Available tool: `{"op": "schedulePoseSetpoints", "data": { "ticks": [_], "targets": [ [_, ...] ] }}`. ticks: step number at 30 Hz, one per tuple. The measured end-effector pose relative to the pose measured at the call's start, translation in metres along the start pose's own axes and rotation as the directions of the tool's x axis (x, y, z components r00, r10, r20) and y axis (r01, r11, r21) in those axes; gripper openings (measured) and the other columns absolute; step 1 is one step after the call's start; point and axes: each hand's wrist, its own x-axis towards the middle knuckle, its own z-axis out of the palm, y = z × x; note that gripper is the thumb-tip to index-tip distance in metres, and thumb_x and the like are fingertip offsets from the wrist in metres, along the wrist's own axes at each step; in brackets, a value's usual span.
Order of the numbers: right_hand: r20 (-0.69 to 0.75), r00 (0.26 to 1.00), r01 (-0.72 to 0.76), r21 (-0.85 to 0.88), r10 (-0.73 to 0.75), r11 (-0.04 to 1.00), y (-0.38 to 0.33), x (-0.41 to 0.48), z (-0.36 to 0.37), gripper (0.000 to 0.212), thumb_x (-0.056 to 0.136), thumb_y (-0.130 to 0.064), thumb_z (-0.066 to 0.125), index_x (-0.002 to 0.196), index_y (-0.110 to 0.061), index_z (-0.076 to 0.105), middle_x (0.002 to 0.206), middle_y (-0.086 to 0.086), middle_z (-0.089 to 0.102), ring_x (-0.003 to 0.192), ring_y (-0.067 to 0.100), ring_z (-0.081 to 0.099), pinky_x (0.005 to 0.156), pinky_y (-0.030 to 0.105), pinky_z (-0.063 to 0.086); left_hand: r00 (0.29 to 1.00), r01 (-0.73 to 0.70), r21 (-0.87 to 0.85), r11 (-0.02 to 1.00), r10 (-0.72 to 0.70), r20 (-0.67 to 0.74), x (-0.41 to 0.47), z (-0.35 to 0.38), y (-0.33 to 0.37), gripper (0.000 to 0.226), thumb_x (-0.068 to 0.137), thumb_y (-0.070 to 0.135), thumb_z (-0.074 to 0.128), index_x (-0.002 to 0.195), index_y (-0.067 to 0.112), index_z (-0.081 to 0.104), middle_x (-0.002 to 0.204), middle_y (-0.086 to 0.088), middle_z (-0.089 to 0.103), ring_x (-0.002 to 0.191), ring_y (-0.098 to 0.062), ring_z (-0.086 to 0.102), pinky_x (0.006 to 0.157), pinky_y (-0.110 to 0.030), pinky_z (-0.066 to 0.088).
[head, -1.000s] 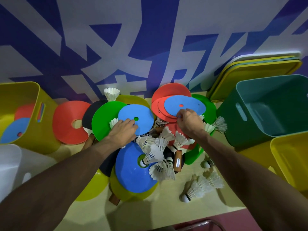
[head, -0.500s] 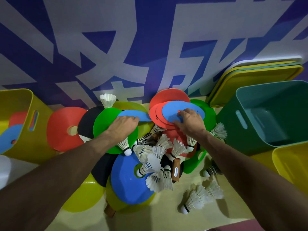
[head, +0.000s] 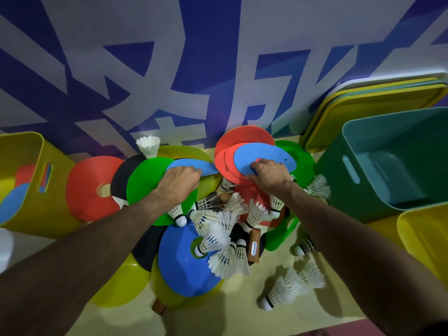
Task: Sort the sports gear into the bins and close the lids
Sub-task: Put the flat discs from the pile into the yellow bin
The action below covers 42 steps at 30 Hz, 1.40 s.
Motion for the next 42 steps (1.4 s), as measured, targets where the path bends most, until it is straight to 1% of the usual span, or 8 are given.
{"op": "schedulePoseSetpoints", "data": {
  "ticks": [3,6,14,18,26,35,40,42],
  "targets": [
    [-0.056,0.996,0.067,-0.148,-0.076,0.987,-0.007,-0.004,0.0,0.031,0.101,-0.023,0.038,0.13,-0.013,0.043,0.123,0.013,0.054,0.107,0.032,0.058,0.082,0.042,0.049,0.999,0.037,-0.032,0.999,-0.038,-0.01,0.0,-0.007,0.002,0.017,0.094,0.011,0.042,0.099,0.006,0.057,0.093,-0.014,0.065,0.084,-0.034,0.062,0.066,-0.038,0.041],
    [-0.1,0.989,0.085,-0.238,-0.112,0.967,-0.012,-0.008,-0.011,0.04,0.095,-0.005,0.041,0.134,-0.009,0.034,0.114,0.013,0.06,0.098,0.032,0.063,0.073,0.04,0.049,0.998,0.052,-0.034,0.998,-0.053,-0.033,0.0,-0.018,0.001,0.018,0.096,0.013,0.043,0.104,0.007,0.059,0.091,-0.014,0.066,0.081,-0.034,0.063,0.065,-0.037,0.042],
    [-0.181,0.977,0.06,-0.28,-0.114,0.958,-0.027,-0.029,-0.045,0.037,0.093,-0.004,0.038,0.129,-0.009,0.043,0.113,0.012,0.063,0.1,0.033,0.063,0.071,0.038,0.044,0.985,0.128,-0.045,0.991,-0.132,-0.113,-0.018,-0.056,-0.029,0.021,0.092,0.018,0.046,0.104,0.008,0.061,0.096,-0.018,0.067,0.088,-0.037,0.064,0.07,-0.039,0.045],
    [-0.261,0.964,0.003,-0.146,-0.041,0.989,-0.045,-0.042,-0.07,0.021,0.092,-0.02,0.048,0.108,-0.016,0.06,0.099,0.008,0.067,0.089,0.031,0.064,0.064,0.034,0.043,0.95,0.182,-0.269,0.946,-0.239,-0.2,-0.039,-0.079,-0.06,0.019,0.088,0.02,0.05,0.093,0.005,0.062,0.089,-0.022,0.066,0.086,-0.04,0.062,0.07,-0.042,0.049],
    [-0.345,0.938,0.001,0.07,0.024,0.998,-0.133,-0.049,-0.135,0.034,0.081,-0.014,0.056,0.115,-0.02,0.062,0.111,0.014,0.065,0.102,0.035,0.063,0.079,0.037,0.049,0.822,0.255,-0.523,0.813,-0.467,-0.325,-0.114,-0.131,-0.145,0.022,0.083,0.028,0.056,0.1,0.021,0.069,0.096,-0.013,0.07,0.093,-0.037,0.064,0.075,-0.044,0.053],
    [-0.518,0.845,0.26,0.178,-0.134,0.949,-0.317,-0.041,-0.188,0.034,0.082,-0.013,0.054,0.112,-0.023,0.065,0.112,0.01,0.068,0.104,0.033,0.061,0.078,0.036,0.048,0.666,0.331,-0.661,0.673,-0.663,-0.342,-0.226,-0.138,-0.267,0.019,0.086,0.024,0.058,0.1,0.021,0.07,0.096,-0.006,0.071,0.093,-0.028,0.064,0.077,-0.04,0.053],
    [-0.568,0.789,0.379,0.153,-0.233,0.913,-0.412,-0.032,-0.187,0.037,0.084,-0.011,0.048,0.113,-0.026,0.064,0.114,0.004,0.068,0.107,0.031,0.06,0.082,0.038,0.048,0.447,0.442,-0.699,0.562,-0.814,-0.371,-0.285,-0.111,-0.317,0.025,0.089,0.023,0.055,0.11,0.022,0.069,0.102,-0.012,0.07,0.095,-0.038,0.062,0.073,-0.042,0.052],
    [-0.556,0.784,0.41,0.133,-0.275,0.902,-0.443,-0.029,-0.183,0.037,0.085,-0.012,0.048,0.114,-0.027,0.065,0.114,0.003,0.068,0.107,0.03,0.061,0.08,0.037,0.048,0.408,0.48,-0.698,0.532,-0.839,-0.36,-0.301,-0.095,-0.334,0.024,0.09,0.023,0.055,0.109,0.019,0.068,0.102,-0.014,0.07,0.095,-0.039,0.061,0.072,-0.043,0.051]
  ]
}}
